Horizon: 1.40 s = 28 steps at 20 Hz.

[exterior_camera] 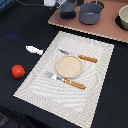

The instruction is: Place the pan onto the stove and place the fish and sausage into the pan.

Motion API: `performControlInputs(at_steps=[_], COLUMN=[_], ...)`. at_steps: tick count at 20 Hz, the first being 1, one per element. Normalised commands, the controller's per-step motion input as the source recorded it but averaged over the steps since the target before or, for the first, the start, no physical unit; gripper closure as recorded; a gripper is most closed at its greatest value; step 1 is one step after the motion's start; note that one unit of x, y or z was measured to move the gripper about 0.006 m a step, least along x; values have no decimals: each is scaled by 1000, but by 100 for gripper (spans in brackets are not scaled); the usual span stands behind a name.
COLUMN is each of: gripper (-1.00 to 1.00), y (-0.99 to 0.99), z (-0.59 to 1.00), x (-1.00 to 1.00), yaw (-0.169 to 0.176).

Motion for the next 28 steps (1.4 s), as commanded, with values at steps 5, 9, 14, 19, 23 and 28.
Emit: performControlInputs(at_steps=[5,9,14,19,23,28], gripper=[100,100,100,-100,-100,-100], y=[313,261,287,264,165,54], z=[-165,-146,-155,-113,183,929], x=[206,263,222,54,-60,-180], yaw=[0,0,0,7,11,0])
